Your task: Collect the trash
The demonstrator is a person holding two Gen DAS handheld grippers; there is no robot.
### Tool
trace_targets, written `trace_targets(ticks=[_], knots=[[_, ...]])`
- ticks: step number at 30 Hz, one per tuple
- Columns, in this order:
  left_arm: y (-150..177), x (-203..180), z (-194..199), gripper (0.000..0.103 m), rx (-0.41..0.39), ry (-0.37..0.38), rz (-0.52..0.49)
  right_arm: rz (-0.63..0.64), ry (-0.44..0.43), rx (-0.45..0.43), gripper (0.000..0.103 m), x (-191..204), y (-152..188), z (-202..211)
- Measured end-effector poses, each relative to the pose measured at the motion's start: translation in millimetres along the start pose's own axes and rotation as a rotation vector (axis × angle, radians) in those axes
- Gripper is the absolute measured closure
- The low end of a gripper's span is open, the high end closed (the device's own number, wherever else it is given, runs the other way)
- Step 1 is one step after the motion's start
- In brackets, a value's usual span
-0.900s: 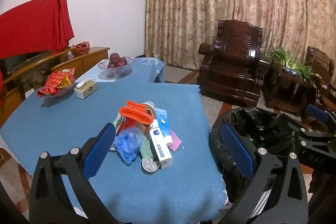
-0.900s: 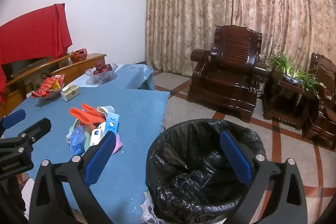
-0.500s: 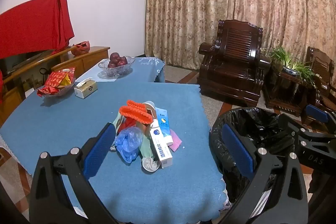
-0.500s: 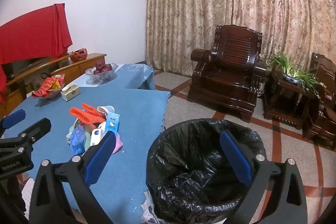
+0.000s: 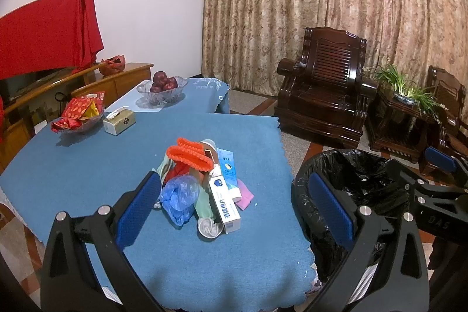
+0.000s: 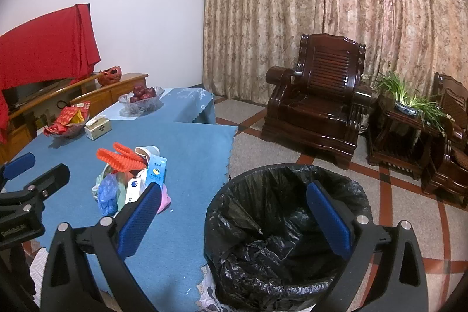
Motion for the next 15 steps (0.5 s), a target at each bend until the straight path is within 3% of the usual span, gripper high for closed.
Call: trace_targets(ticks=[6, 15], knots=[[-0.5, 4.8, 1.0, 0.005, 0.002, -0.002, 0.004, 0.004, -0.006, 0.002, 0.006, 4.3, -1.4, 0.2], [27.0, 20.2, -6.7, 0.005, 0.013, -0.025, -0.010, 0.012, -0.044, 0.027, 0.006, 20.2, 10.5, -18.6]])
Point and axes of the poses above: each gripper's, at about its wrist camera, not at the fingertips, and z roughly against the way its jaws point, x to its left, y to its underside, the point moved 4 cm from there along -z, roughly the way its jaws point, and after that the axes turned 14 degrees about -x, right-handed, at the moved point
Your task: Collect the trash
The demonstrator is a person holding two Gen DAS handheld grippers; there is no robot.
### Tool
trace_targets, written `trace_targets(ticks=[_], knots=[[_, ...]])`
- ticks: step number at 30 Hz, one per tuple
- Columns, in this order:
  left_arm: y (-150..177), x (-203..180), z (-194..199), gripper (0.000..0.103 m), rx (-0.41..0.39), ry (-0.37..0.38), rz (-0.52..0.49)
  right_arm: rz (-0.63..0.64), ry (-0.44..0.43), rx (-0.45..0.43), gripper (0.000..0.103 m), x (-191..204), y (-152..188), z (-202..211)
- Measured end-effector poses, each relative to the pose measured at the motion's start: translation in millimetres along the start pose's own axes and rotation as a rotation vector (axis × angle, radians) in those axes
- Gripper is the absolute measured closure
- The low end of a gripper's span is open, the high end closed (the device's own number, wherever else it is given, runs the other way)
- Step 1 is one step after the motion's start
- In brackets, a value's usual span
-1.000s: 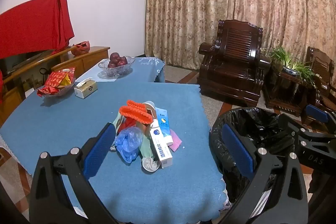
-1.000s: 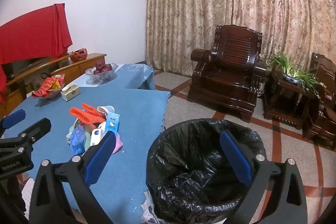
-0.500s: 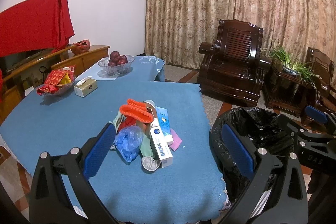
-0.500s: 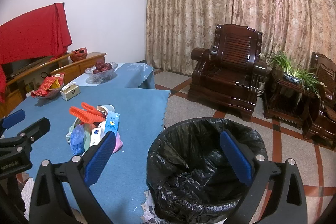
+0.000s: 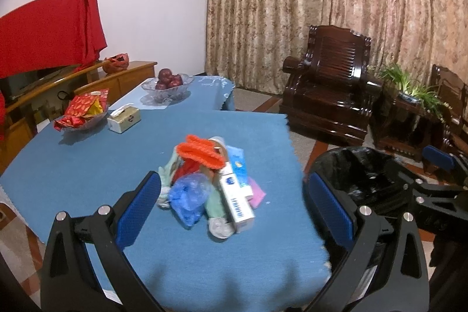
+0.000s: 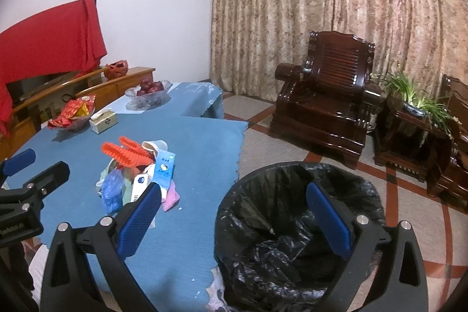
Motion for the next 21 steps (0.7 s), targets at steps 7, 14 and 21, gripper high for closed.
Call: trace_targets(ticks=[7, 14, 21], knots=[[22.1, 50.4, -14.1, 0.005, 0.046, -0.095, 0.045, -0.004, -0.053, 0.025, 0.007, 25.7, 14.2, -23.6], [41.9, 87.9, -25.0, 0.005, 0.075, -0.173, 0.038, 0.017, -0.120, 0.068, 0.022, 64.8, 37.5, -59.6], [58.0, 111.3, -50.4, 0.005, 0.095, -0.182, 0.044, 0.056, -0.206, 0.136, 0.030, 109.6, 73.2, -96.4]])
Point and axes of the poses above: each gripper's, at about its wrist camera, not at the fingertips, and z roughly against the way its jaws point, x to its left, y to its underside, the point moved 4 cm from there along -z, roughly the way its jaws point, and after that the axes turned 14 degrees about -x, right-handed, at the moved point
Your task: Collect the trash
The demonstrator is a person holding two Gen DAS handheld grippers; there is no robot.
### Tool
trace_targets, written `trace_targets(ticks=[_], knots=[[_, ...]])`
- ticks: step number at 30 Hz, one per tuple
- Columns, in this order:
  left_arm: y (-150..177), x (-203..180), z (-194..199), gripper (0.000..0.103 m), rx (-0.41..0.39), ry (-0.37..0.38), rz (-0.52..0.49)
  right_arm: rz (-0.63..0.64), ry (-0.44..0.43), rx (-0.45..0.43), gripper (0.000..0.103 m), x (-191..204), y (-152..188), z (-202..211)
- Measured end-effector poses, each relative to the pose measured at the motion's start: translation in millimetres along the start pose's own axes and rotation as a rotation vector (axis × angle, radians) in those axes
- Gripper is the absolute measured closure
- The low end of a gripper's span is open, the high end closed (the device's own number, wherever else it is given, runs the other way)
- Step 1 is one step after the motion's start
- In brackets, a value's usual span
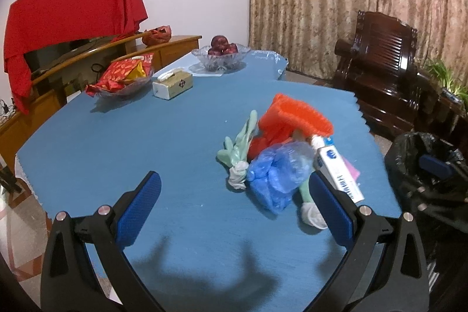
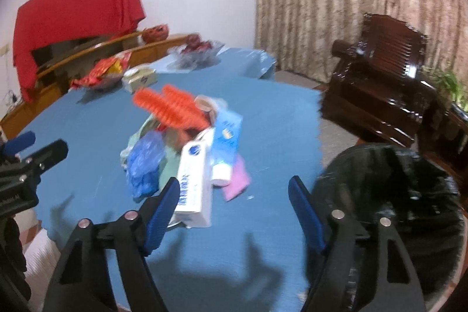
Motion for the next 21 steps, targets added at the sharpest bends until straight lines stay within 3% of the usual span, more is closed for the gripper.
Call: trace_targets(ticks=[8, 12, 17, 19, 20, 21], knots=[[21.5, 10.0, -28.6, 0.005, 0.057, 0.009, 0.006, 0.038, -0.069, 0.070, 0.042, 29.1, 21.3, -36.4], [27.6, 13.1, -39.6, 0.007, 0.083, 0.010, 0.019, 0.033, -0.069, 0.110, 0.052, 30.7, 31.3, -53.9], [31.9, 12.4, -48.6, 0.009, 0.100, 0.017, 0.023, 0.030, -0.062, 0.131, 0.056, 33.0, 37.6, -66.9], [34.1, 11.5, -51.5, 0.009, 0.103, 0.022, 0.023, 0.020, -0.073, 0.139, 0.063, 33.9, 38.5, -71.4], [34.7, 11.0, -52.6, 0.009, 0.105, 0.025, 0.024, 0.016, -0.082, 0.142, 0.073, 34.6, 38.6, -73.9], [35.5, 10.2, -53.6, 0.009, 0.107, 0.027, 0.024, 0.015, -0.086, 0.145, 0.073, 34.7, 38.3, -75.7]])
Point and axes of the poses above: each gripper's, at about its wrist camera, not at the fingertips, and z roughly against the way its jaws point, x to its left, y to its underside, the point moved 4 cm from there along -z, roughly the way its jaws point, and after that the axes turned 14 degrees about -x, right-handed, at the moved point
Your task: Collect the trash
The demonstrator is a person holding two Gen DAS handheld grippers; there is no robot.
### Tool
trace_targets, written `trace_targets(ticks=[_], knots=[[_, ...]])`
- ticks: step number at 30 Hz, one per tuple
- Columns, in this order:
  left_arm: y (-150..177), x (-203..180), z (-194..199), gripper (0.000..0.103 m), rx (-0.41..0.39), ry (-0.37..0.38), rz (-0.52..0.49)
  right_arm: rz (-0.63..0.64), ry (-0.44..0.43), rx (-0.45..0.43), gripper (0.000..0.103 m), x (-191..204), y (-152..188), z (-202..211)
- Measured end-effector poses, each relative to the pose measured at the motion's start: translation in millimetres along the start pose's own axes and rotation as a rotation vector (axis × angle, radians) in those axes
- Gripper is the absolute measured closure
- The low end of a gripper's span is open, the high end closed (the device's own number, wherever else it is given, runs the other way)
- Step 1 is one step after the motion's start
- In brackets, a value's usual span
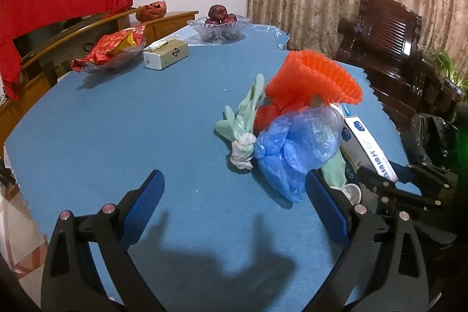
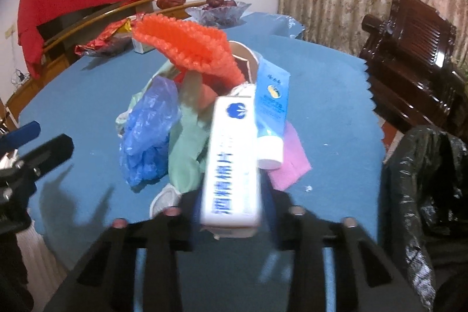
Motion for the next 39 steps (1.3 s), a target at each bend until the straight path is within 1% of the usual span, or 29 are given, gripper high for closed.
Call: trace_targets(ticks=[3, 5, 11, 16, 19, 21, 22, 23, 24, 26, 27, 29, 32, 39], knots=[[1.1, -3.4, -2.3, 0.012, 0.005, 0.009, -0.004, -0.015, -0.022, -0.018, 0.073, -2.2, -4.5, 4.2], [1.1, -5.0, -3.2, 0.018, 0.006, 0.014, -0.006, -0.014, -0.028, -0.038, 0.073, -3.7, -8.0, 10.6], [2.9, -18.9, -8.8, 0.023, 0.014, 0.050, -0.005, -0.033, -0.027, -0.063, 0.073, -10.7, -15.8, 23.3], [2.0, -34.9, -19.2, 0.024, 0.008, 0.081, -0.019, -0.039, -0.034, -0.078, 0.073, -14.7, -21.8, 27.5], [4.8, -45.4, -31.3, 0.034, 0.033, 0.112, -0.022, -0.051, -0.034, -0.072, 0.073, -19.2, -21.4, 26.0], [8.4, -50.0, -39.3, 0.040, 0.055, 0.108, -0.026, -0.057, -0.033, -0.066, 0.073, -21.7, -20.2, 25.7], [11.1, -53.5, -44.9, 0.045, 0.068, 0.108, -0.034, -0.058, -0.033, -0.061, 0.073, -23.0, -19.5, 24.7], [12.7, -55.9, -48.1, 0.052, 0.074, 0.110, -0.042, -0.058, -0.032, -0.059, 0.073, -23.5, -18.8, 24.6], [14.2, -57.6, -50.4, 0.057, 0.080, 0.110, -0.049, -0.060, -0.031, -0.057, 0.073, -24.6, -18.5, 24.4], [18.5, -60.9, -56.1, 0.079, 0.094, 0.108, -0.068, -0.061, -0.031, -0.055, 0.073, -26.1, -18.5, 24.4], [19.9, -60.9, -58.0, 0.083, 0.098, 0.110, -0.065, -0.060, -0.031, -0.056, 0.073, -26.5, -18.2, 25.0], [19.1, -58.7, -56.9, 0.096, 0.093, 0.119, -0.050, -0.056, -0.030, -0.059, 0.073, -27.1, -18.8, 27.1], [13.9, -56.2, -48.5, 0.101, 0.069, 0.121, -0.050, -0.049, -0.033, -0.068, 0.073, -26.8, -21.4, 31.7], [-5.5, -51.1, -15.1, 0.102, 0.018, 0.154, -0.020, -0.048, -0.042, -0.102, 0.073, -25.7, -30.5, 50.4]])
Point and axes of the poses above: each gripper's, at about its wrist camera, not at the fingertips, and z roughly against the way its jaws point, x to its left, y to its underside, the point moved 4 cm from there along -z, roughly the way its jaws point, and after that the axes turned 14 degrees about -x, right-handed, at the moved point
